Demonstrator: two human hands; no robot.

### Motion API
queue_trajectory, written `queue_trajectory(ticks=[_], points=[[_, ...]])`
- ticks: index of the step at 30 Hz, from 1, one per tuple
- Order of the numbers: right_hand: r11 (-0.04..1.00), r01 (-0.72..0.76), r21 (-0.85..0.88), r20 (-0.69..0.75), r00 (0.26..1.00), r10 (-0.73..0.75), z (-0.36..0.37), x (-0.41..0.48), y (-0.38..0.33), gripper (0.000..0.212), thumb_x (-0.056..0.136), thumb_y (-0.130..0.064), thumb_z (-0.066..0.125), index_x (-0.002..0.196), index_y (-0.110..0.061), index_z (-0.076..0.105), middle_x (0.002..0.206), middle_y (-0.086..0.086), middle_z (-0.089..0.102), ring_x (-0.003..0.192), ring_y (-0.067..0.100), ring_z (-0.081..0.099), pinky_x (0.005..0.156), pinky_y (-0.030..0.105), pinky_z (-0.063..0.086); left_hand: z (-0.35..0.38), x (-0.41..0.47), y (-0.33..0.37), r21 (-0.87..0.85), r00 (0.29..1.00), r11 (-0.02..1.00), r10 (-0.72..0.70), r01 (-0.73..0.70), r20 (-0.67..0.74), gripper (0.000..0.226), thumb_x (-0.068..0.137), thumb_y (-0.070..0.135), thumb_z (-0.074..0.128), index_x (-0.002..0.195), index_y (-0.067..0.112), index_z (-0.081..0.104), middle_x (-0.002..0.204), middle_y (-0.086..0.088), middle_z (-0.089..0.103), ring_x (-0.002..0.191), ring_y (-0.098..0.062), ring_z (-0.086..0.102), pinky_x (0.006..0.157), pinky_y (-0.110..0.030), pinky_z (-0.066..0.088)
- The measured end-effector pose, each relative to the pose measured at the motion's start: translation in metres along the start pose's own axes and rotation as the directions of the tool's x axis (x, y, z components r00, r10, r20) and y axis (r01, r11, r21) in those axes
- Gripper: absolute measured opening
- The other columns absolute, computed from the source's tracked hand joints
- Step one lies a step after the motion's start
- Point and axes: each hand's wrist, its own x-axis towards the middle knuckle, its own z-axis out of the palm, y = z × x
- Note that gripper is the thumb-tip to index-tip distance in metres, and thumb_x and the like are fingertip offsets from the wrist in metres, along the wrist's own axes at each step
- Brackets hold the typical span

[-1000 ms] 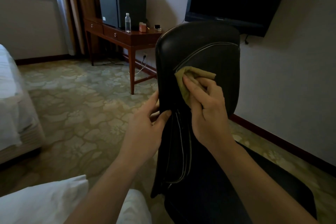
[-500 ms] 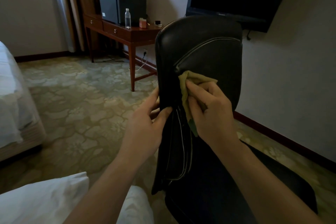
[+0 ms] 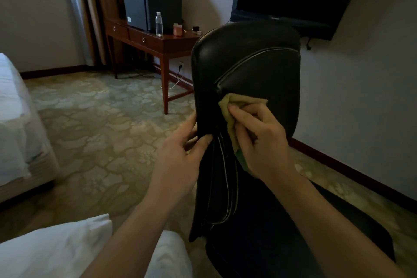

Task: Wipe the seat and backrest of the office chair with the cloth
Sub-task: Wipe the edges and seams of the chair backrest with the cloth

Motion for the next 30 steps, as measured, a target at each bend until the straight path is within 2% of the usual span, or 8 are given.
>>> queue_trajectory(ticks=[7,10,12,16,21,25,28,30], points=[[0.999,-0.01,0.043,-0.032,0.999,0.012,0.006,0.005,-0.009,0.039,0.098,-0.015,0.054,0.137,-0.015,0.057,0.118,-0.008,0.048,0.104,-0.002,0.049,0.091,0.011,0.047,0.0,-0.013,-0.015,0.042,1.0,0.999,-0.003,0.004,-0.027,0.071,0.096,0.003,0.065,0.138,0.055,0.043,0.126,0.026,0.067,0.122,0.008,0.058,0.098,-0.019,0.053],[0.996,-0.056,0.064,0.015,0.998,0.055,0.009,-0.023,-0.002,0.04,0.098,-0.022,0.05,0.137,-0.019,0.058,0.119,-0.007,0.051,0.104,0.0,0.054,0.09,0.019,0.052,0.002,-0.019,-0.022,0.028,0.999,1.0,0.005,-0.003,-0.045,0.071,0.096,0.0,0.064,0.141,0.05,0.044,0.122,0.025,0.069,0.121,0.008,0.059,0.096,-0.016,0.052],[0.996,-0.064,0.059,0.031,0.998,0.063,0.008,-0.032,0.002,0.04,0.097,-0.022,0.05,0.137,-0.019,0.058,0.119,-0.004,0.053,0.104,0.003,0.056,0.089,0.022,0.054,0.003,-0.018,-0.023,0.013,0.999,1.0,0.005,-0.005,-0.049,0.07,0.096,0.0,0.064,0.14,0.05,0.045,0.121,0.029,0.068,0.121,0.004,0.061,0.097,-0.021,0.054],[0.999,-0.033,0.025,0.001,0.999,0.033,0.004,-0.016,-0.003,0.04,0.097,-0.019,0.051,0.136,-0.015,0.059,0.116,-0.009,0.049,0.103,0.0,0.052,0.09,0.016,0.051,0.006,-0.02,-0.022,0.007,0.998,1.0,0.029,-0.028,-0.063,0.07,0.096,-0.001,0.063,0.139,0.051,0.046,0.124,0.027,0.067,0.123,0.001,0.061,0.101,-0.028,0.054],[0.997,-0.018,0.074,-0.042,0.999,0.021,0.001,0.014,-0.01,0.037,0.098,-0.01,0.058,0.135,-0.013,0.06,0.117,-0.004,0.053,0.103,0.004,0.055,0.091,0.015,0.05,0.014,-0.027,-0.023,-0.019,0.989,0.998,0.055,-0.058,-0.138,0.065,0.096,-0.003,0.063,0.14,0.042,0.049,0.126,0.016,0.069,0.12,0.003,0.062,0.094,-0.017,0.054],[0.998,-0.025,0.051,-0.016,1.0,0.025,0.006,-0.005,-0.008,0.04,0.097,-0.015,0.054,0.136,-0.015,0.059,0.116,-0.006,0.051,0.103,0.002,0.053,0.09,0.013,0.049,0.018,-0.028,-0.028,-0.016,0.98,0.997,0.071,-0.075,-0.188,0.062,0.095,-0.001,0.064,0.143,0.036,0.05,0.131,0.01,0.068,0.121,0.0,0.063,0.097,-0.025,0.055],[0.998,-0.042,0.041,0.0,0.999,0.042,0.01,-0.027,-0.001,0.039,0.096,-0.017,0.052,0.133,-0.014,0.061,0.115,-0.01,0.048,0.102,-0.005,0.048,0.09,0.005,0.044,0.02,-0.027,-0.029,-0.021,0.977,0.997,0.063,-0.069,-0.203,0.062,0.096,0.0,0.065,0.14,0.041,0.051,0.128,0.011,0.07,0.12,-0.002,0.064,0.099,-0.032,0.056],[0.999,-0.042,0.02,-0.001,0.999,0.042,0.008,-0.027,0.002,0.039,0.096,-0.017,0.052,0.134,-0.015,0.061,0.115,-0.007,0.053,0.101,-0.004,0.049,0.088,0.006,0.046,0.02,-0.027,-0.028,-0.02,0.978,0.997,0.064,-0.069,-0.2,0.063,0.096,0.0,0.064,0.141,0.042,0.05,0.127,0.012,0.07,0.12,-0.002,0.064,0.1,-0.033,0.056]])
